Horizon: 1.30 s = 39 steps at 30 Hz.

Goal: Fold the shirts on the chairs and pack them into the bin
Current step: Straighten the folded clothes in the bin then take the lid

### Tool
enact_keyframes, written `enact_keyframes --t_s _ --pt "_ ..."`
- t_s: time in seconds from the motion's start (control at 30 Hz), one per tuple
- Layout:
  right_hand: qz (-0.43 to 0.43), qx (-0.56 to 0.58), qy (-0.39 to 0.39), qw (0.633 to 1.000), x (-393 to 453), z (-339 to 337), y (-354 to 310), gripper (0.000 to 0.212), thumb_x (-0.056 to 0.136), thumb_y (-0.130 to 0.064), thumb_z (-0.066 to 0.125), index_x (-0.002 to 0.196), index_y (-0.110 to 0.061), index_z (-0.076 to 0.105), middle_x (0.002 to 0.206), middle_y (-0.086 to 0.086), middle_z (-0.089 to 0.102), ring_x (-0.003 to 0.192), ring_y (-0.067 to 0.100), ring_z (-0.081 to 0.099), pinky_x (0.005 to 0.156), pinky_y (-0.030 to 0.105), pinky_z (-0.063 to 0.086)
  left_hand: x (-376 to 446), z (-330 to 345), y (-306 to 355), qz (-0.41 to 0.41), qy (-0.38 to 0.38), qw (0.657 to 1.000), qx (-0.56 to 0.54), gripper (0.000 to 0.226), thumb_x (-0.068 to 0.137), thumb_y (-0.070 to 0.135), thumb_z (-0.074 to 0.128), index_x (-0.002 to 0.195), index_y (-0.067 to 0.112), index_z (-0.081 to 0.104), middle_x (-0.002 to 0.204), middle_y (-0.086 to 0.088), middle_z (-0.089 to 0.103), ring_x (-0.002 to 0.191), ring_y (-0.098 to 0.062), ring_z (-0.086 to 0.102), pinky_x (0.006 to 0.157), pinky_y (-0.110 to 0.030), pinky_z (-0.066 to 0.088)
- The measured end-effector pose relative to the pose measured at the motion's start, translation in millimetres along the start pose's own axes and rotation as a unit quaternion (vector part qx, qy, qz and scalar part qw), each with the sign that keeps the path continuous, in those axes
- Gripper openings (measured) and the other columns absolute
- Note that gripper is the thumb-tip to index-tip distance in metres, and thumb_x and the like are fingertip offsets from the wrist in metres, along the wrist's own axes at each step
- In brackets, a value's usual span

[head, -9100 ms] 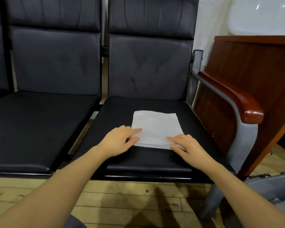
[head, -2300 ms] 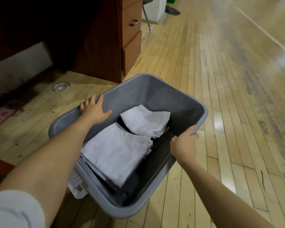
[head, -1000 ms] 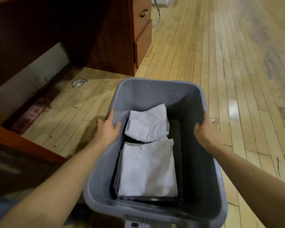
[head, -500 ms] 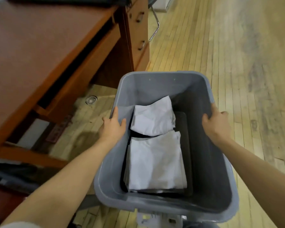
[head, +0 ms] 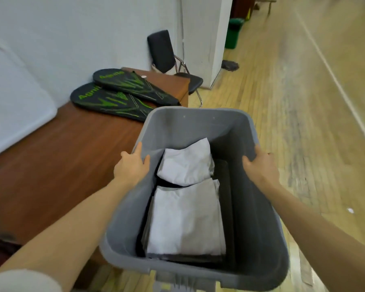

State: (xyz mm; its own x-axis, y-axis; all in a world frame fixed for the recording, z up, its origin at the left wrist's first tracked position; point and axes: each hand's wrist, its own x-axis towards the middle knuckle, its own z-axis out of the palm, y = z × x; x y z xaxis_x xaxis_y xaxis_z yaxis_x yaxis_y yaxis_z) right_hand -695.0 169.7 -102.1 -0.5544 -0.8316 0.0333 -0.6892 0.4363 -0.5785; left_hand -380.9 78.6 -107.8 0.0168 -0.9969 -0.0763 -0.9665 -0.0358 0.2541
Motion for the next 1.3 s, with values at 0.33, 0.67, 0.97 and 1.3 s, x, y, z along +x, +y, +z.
enact_keyframes --t_s 0.33,0.67,0.97,1.3 --pt "-0.139 0.064 -0.015 0.988 61.3 16.5 -138.2 0.048 0.089 -0.036 0.052 0.135 -0.022 0.048 0.1 0.014 0.063 0.077 0.025 0.06 0.057 0.028 0.042 48.6 -109.8 -77.0 -0.05 0.128 0.99 -0.022 0.055 0.098 0.045 0.035 0.15 0.034 0.02 0.115 -0.028 0.05 0.098 -0.042 0.054 0.079 -0.042 0.044" --pt "-0.256 0.092 -0.079 0.959 103.7 108.4 -314.4 0.038 0.089 -0.032 0.052 0.122 -0.016 0.058 0.11 0.013 0.063 0.101 0.032 0.058 0.076 0.037 0.049 98.6 -170.6 -211.1 -0.122 0.222 0.967 -0.022 0.05 0.099 0.041 0.032 0.147 0.034 0.024 0.096 -0.024 0.057 0.088 -0.038 0.055 0.068 -0.038 0.042" --pt "-0.368 0.117 -0.199 0.901 117.6 203.3 -436.2 0.029 0.09 -0.022 0.052 0.116 -0.018 0.062 0.095 0.012 0.066 0.083 0.028 0.061 0.066 0.037 0.051 91.4 -181.2 -291.1 -0.264 0.242 0.934 -0.005 0.046 0.099 0.038 0.037 0.142 0.021 0.034 0.093 -0.024 0.059 0.09 -0.039 0.055 0.067 -0.037 0.04" --pt "-0.476 0.062 -0.308 0.822 140.2 294.6 -534.7 0.041 0.089 -0.029 0.053 0.128 -0.014 0.054 0.109 0.018 0.062 0.101 0.036 0.057 0.079 0.038 0.046 85.1 -167.7 -306.0 -0.446 0.254 0.858 0.032 0.048 0.098 0.042 0.039 0.143 0.027 0.035 0.098 -0.02 0.062 0.09 -0.038 0.06 0.067 -0.037 0.042"
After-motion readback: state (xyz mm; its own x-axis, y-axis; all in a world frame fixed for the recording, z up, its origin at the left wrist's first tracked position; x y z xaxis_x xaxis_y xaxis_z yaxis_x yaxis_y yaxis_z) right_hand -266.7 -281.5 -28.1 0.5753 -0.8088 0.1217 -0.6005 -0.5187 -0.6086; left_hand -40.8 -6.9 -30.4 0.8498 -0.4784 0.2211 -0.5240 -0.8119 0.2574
